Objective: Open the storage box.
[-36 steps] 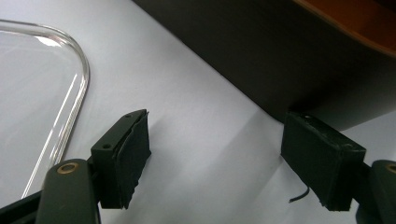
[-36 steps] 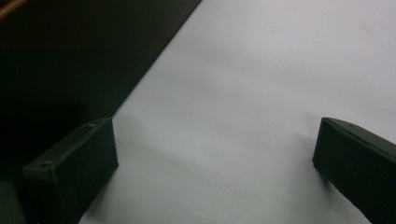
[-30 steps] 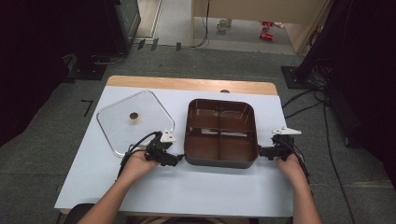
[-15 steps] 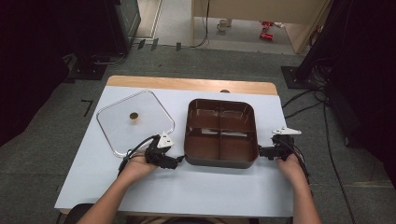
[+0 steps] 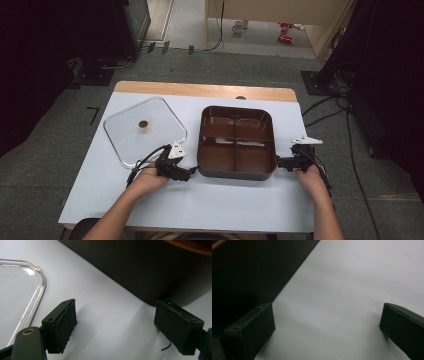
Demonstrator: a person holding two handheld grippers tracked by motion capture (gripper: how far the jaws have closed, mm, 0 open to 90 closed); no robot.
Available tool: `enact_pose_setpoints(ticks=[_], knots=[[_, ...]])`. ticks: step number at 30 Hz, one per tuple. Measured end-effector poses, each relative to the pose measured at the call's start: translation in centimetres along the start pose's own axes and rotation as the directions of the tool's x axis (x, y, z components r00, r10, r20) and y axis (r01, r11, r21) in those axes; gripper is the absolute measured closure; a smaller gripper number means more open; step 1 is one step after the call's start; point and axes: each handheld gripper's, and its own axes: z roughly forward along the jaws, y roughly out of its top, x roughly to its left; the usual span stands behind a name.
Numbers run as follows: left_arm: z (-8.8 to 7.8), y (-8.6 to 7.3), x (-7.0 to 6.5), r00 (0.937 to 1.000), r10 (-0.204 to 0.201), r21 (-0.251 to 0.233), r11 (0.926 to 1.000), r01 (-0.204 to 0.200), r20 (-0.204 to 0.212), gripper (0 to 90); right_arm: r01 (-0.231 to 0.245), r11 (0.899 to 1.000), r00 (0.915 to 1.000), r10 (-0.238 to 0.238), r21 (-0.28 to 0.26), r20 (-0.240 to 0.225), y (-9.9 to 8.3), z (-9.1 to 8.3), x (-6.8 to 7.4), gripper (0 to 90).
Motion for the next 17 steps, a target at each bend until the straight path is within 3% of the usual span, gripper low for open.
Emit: enact_pose_setpoints(ticks=[9,14,17], knots=[[-0.03,-0.01,-0.11,1.0,-0.001,0.001,1.0,0.001,-0.008,17.4,0.001,1.0,1.0,-0.001,0.0,0.0,0.0,0.0,-0.01,0.0],[0.0,-0.04,-0.55,0.9957,-0.055,0.012,0.9984,0.056,-0.075,11.0,0.001,1.0,1.0,-0.001,-0.001,0.0,0.0,0.0,-0.01,0.0],[0.0,-0.07,-0.61,0.9941,-0.067,0.012,0.9976,0.069,-0.085,9.7,0.001,1.0,1.0,-0.001,0.0,0.0,0.0,0.0,-0.01,0.0]])
